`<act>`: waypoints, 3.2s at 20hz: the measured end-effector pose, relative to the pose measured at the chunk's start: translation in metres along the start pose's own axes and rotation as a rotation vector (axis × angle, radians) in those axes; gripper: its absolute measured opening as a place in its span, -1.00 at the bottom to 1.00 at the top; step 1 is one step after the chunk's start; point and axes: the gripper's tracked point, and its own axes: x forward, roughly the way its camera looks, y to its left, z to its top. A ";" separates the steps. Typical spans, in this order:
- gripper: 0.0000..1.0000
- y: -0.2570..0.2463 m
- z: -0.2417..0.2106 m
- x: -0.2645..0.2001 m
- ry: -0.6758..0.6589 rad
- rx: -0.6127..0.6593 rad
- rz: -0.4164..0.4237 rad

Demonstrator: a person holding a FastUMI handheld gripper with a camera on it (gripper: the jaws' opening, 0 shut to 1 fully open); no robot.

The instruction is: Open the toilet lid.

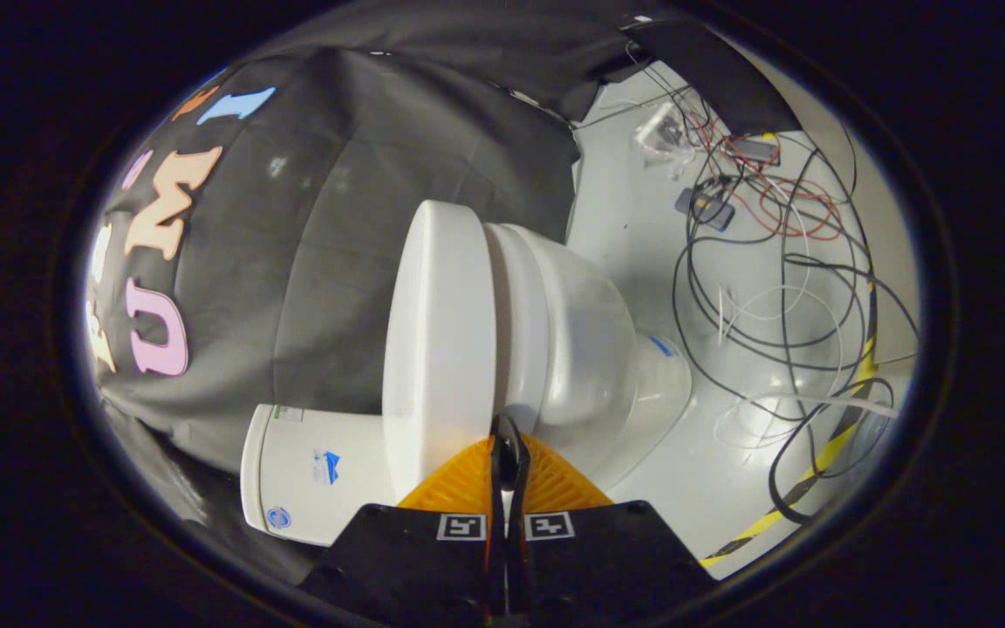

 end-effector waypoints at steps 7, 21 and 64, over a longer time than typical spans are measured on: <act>-0.97 0.042 0.004 -0.025 -0.069 -0.156 -0.031; -0.97 0.134 -0.001 -0.061 -0.191 -0.383 -0.093; -0.96 0.366 -0.173 -0.060 -0.302 -1.041 0.021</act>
